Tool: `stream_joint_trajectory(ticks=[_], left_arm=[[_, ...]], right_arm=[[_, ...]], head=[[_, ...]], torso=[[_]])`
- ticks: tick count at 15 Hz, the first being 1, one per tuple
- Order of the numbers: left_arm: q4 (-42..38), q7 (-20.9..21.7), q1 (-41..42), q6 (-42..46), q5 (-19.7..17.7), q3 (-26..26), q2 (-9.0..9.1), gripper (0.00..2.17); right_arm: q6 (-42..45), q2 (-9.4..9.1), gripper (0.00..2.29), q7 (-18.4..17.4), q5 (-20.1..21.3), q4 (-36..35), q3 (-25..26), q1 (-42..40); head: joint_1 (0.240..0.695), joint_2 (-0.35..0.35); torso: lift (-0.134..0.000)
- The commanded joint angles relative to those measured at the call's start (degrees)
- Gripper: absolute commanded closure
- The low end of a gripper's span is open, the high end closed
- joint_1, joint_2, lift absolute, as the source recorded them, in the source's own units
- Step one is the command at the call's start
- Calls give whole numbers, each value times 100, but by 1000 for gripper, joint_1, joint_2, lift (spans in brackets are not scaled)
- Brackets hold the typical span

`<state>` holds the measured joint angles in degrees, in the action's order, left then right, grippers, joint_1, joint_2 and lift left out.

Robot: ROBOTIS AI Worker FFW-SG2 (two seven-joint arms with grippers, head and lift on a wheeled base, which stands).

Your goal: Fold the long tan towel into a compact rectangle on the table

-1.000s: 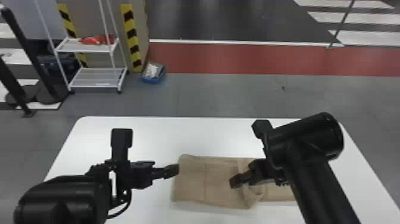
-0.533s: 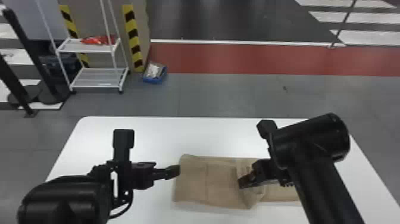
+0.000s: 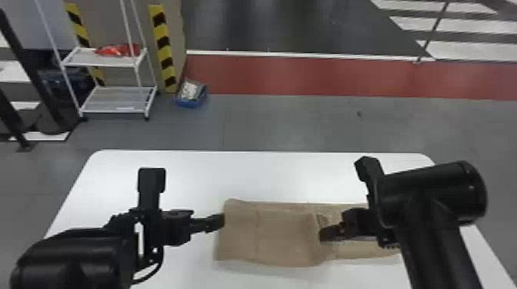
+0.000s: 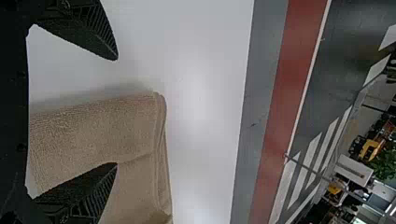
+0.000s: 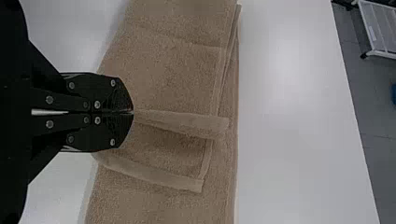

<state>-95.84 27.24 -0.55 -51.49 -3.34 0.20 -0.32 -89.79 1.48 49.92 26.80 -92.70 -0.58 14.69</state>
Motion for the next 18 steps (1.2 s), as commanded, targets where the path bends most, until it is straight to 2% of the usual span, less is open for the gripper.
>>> stream_joint_trajectory(ticks=[1,2,3,5,6,9,12,16,18], left_arm=[[66,0,-25,20,0,-55,14,80],[66,-9,-33,20,8,-64,14,80],[66,-9,-25,20,8,-64,6,80],[101,-9,-42,38,17,-55,-3,80],[119,-9,-60,38,17,-64,6,80],[127,-17,-68,20,35,-160,23,80],[119,-9,-60,20,44,-169,14,80],[127,-9,-42,20,44,-187,14,83],[127,-9,-51,20,44,-204,14,83]], right_arm=[[-30,195,1713,27,19,-28,146,-248],[-30,266,1693,115,45,-55,155,-318],[-30,318,1490,123,45,-160,234,-441],[-30,353,424,158,19,-406,532,-608],[-30,353,151,176,-43,-468,638,-626],[-30,345,113,150,-78,-556,761,-582],[-30,345,134,88,27,-442,673,-371],[-30,345,218,-26,256,305,647,16],[88,336,221,-281,230,499,638,60]], head=[[695,-82],[695,-98],[695,-110],[695,-143],[695,-152],[695,-173],[695,-189],[695,-196],[695,-203]], torso=[[0],[0],[0],[0],[0],[0],[0],[0],[0]])
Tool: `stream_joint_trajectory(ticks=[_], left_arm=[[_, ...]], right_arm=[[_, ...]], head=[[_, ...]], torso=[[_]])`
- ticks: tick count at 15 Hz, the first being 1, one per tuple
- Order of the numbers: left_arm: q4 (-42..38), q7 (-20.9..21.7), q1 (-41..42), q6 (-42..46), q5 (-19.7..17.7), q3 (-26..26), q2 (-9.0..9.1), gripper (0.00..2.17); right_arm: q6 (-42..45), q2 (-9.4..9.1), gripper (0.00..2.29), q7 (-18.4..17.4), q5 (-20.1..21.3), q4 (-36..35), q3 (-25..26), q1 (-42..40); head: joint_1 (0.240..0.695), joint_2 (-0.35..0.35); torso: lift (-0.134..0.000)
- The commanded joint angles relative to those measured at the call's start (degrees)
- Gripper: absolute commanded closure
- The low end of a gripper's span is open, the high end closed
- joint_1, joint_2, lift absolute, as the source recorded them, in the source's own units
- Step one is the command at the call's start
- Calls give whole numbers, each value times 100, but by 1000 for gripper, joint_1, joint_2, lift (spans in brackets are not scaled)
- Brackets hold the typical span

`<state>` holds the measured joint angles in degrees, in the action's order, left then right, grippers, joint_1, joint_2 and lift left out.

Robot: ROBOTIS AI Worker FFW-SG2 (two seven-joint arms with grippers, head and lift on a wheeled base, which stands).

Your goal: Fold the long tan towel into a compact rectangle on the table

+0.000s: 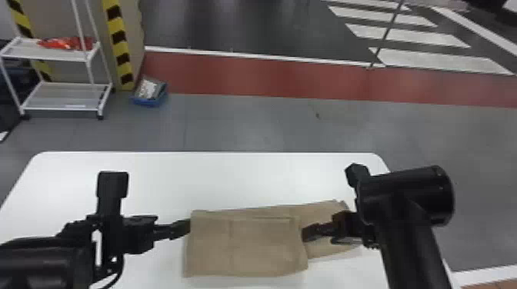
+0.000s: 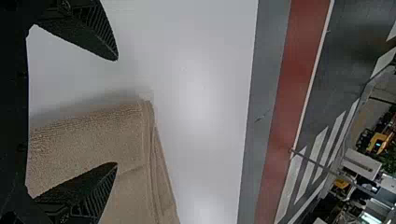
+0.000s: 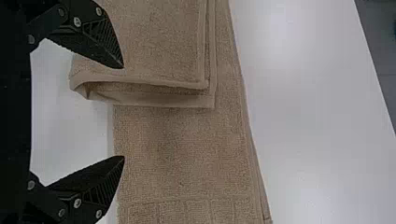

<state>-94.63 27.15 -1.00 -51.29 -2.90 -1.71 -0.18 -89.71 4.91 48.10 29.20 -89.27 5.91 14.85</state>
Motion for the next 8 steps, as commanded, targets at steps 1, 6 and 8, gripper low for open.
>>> stream_joint_trajectory(ticks=[1,6,8], left_arm=[[6,0,-5,18,0,-14,0,83],[-2,0,3,0,0,-5,-18,83],[-2,0,12,0,0,21,-18,83]], right_arm=[[291,-17,259,-187,-37,305,-10,89],[765,-34,265,-345,-459,401,104,62],[783,-34,174,-293,-486,243,95,-61]], head=[[695,-208],[695,-210],[695,-201]], torso=[[0],[0],[0]])
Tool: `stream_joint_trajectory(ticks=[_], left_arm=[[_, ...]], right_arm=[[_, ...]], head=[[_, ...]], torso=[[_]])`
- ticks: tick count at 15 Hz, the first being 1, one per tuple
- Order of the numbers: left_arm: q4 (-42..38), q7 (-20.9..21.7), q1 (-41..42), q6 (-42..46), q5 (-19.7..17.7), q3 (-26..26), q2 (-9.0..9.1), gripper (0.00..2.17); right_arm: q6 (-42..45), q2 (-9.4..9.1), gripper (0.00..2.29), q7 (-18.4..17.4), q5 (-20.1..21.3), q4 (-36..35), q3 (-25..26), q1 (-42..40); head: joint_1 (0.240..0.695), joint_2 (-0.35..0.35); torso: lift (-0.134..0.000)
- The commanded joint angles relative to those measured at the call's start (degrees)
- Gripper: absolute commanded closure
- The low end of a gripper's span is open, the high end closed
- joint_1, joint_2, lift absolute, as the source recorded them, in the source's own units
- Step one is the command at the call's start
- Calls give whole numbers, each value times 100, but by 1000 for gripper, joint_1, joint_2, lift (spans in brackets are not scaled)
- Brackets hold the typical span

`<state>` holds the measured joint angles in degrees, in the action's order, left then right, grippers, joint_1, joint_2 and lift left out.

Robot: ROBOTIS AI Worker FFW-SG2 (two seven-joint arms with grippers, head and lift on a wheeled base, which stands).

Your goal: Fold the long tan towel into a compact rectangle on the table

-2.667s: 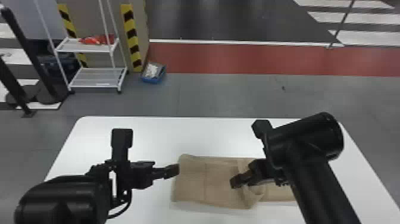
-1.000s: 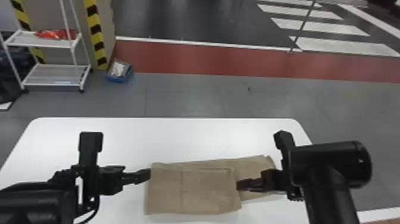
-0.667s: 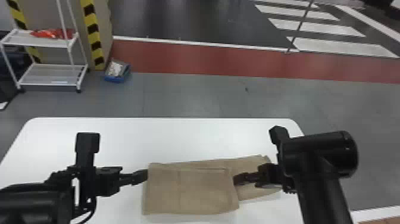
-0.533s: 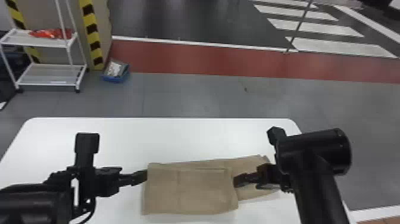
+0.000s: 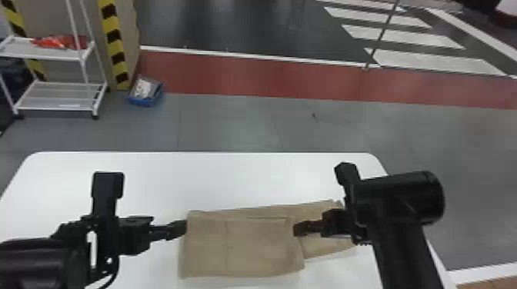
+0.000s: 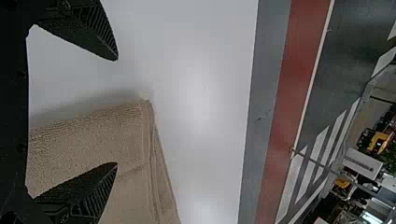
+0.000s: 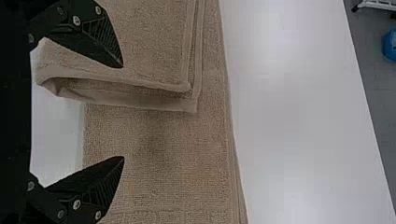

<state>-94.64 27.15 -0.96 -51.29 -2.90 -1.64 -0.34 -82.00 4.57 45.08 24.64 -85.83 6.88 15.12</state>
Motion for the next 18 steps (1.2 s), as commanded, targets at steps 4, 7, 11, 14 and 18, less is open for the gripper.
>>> stream_joint_trajectory(ticks=[4,7,11,14,18], left_arm=[[-1,18,8,0,0,23,-1,83],[-1,27,44,0,0,67,-10,83],[7,53,44,18,0,85,-27,83],[16,53,44,18,0,94,-27,83],[43,79,52,18,9,111,-36,83]], right_arm=[[241,-18,110,9,-196,-153,6,-211],[435,-18,117,150,-337,-681,147,-519],[716,-35,110,203,-442,-813,191,-677],[1155,-71,110,194,-442,-681,129,-765],[1138,-79,110,97,-354,-505,15,-756]], head=[[695,-187],[695,-182],[695,-169],[695,-165],[695,-154]], torso=[[0],[0],[0],[0],[0]])
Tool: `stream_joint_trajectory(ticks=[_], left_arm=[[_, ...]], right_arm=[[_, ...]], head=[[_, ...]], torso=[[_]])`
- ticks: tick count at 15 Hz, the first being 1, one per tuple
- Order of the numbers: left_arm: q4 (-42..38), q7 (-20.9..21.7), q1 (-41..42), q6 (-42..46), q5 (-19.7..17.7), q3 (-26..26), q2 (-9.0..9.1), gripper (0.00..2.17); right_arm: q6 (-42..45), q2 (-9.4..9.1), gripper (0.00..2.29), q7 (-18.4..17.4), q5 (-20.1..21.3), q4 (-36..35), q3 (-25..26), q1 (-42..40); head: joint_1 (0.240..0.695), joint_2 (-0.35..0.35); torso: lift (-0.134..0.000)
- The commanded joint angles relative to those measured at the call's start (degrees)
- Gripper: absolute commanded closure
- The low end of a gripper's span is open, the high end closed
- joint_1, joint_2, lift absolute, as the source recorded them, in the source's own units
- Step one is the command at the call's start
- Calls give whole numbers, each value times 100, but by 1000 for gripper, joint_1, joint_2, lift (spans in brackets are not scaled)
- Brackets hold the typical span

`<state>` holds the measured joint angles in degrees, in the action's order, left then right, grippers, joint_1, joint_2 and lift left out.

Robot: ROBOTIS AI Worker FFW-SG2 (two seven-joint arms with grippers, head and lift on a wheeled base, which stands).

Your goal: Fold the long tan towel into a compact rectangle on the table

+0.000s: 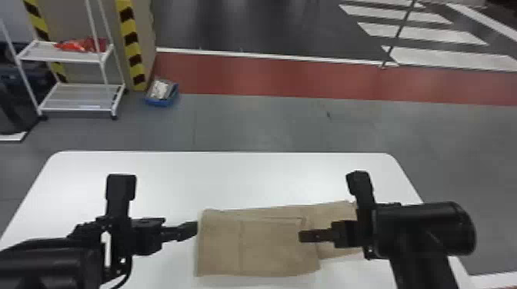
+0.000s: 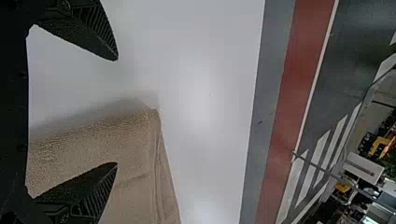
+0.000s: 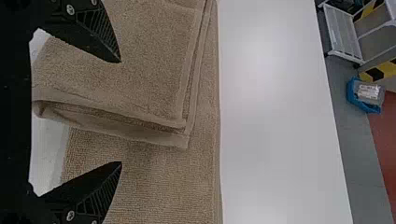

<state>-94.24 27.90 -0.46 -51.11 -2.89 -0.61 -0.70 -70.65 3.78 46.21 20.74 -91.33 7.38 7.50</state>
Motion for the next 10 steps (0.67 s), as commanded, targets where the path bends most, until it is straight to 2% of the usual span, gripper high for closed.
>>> stream_joint_trajectory(ticks=[1,8,10], left_arm=[[28,5,2,0,7,0,0,83],[55,5,11,35,7,0,0,83],[55,5,11,35,25,0,0,83]], right_arm=[[20,0,110,-51,44,124,-44,23],[143,0,137,-279,62,678,-299,234],[143,0,255,-288,62,775,-307,278]], head=[[695,-155],[695,-153],[695,-148]], torso=[[0],[0],[0]])
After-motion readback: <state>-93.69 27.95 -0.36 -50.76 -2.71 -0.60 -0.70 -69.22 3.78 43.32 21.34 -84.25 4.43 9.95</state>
